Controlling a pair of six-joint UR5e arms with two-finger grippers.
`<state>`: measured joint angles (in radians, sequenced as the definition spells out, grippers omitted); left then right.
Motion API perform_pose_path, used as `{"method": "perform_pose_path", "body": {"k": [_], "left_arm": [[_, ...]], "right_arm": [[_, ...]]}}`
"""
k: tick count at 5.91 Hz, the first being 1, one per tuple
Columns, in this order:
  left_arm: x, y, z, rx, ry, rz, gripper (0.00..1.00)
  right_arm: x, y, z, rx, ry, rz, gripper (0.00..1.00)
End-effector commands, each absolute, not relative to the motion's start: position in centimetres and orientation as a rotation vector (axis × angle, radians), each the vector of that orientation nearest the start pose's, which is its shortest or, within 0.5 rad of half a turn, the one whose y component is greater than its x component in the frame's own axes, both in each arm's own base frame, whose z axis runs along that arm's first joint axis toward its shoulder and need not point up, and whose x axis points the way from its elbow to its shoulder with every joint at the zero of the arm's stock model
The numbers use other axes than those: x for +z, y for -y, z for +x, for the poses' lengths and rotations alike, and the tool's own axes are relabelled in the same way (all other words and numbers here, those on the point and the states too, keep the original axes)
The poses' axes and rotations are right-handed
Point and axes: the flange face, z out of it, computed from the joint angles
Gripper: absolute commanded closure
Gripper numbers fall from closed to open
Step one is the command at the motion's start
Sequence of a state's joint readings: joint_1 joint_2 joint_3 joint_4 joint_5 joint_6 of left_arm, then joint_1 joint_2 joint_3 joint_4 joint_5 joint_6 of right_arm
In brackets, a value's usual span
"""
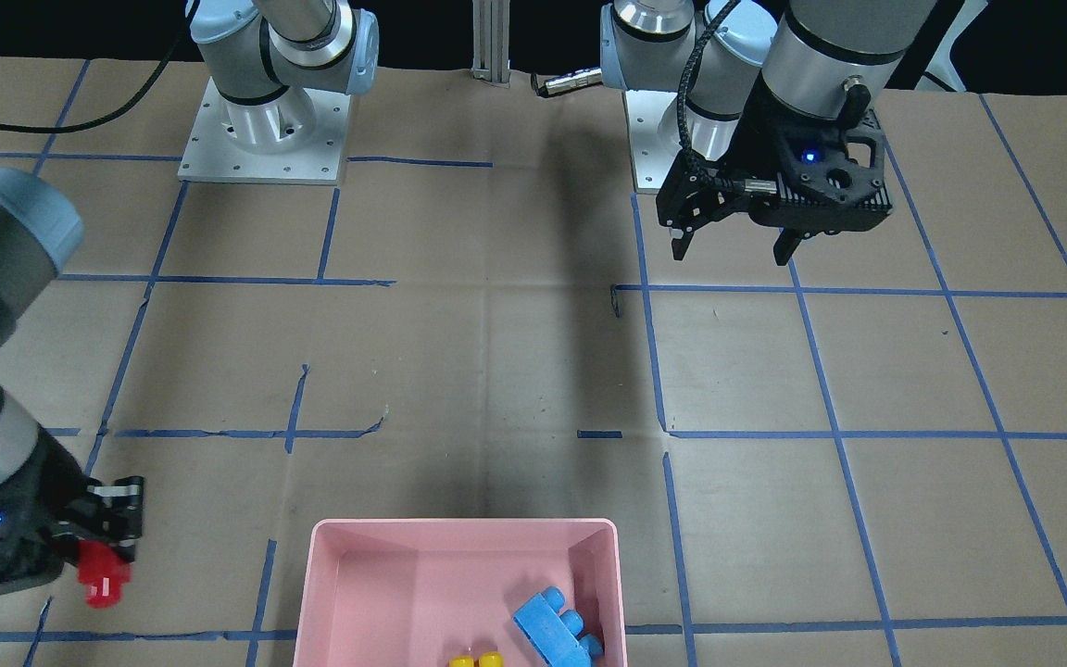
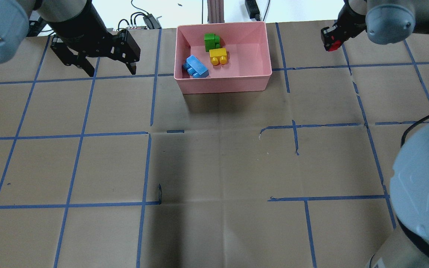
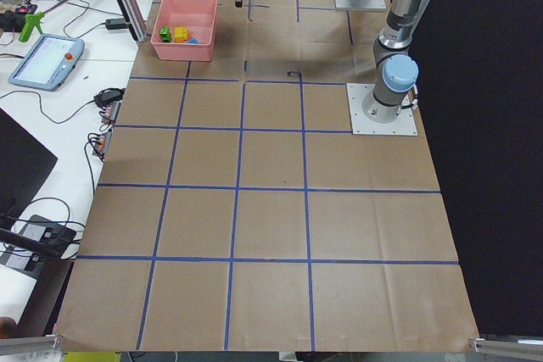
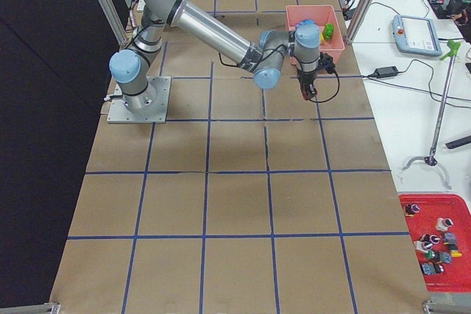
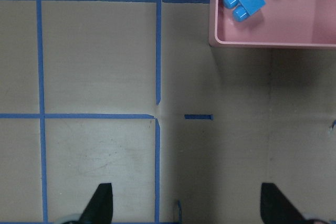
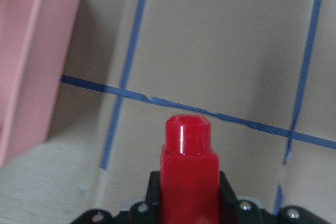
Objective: Put all blocks into box
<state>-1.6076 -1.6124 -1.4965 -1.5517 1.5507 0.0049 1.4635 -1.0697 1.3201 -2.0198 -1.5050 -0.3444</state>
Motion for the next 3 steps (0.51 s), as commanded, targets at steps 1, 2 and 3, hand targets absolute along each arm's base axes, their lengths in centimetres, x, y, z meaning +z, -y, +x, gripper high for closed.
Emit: {"method": "perform_pose_path", "body": {"k": [1, 2, 3], "left_arm": [[48.9, 50.0, -15.3, -0.15, -3.147, 0.175, 0.0], [48.6, 50.4, -14.3, -0.151, -3.154, 0.152, 0.0], [48.3, 51.2, -11.5, -0.144, -3.16, 0.097, 0.0]], "right_arm": [[37.2, 72.0, 19.6, -0.338, -2.994, -0.201, 0.96], [36.5, 73.0, 24.1, -0.338, -2.86, -0.111, 0.97], [33.4, 73.8, 27.1, -0.354, -2.849, -0.163, 0.96]]}}
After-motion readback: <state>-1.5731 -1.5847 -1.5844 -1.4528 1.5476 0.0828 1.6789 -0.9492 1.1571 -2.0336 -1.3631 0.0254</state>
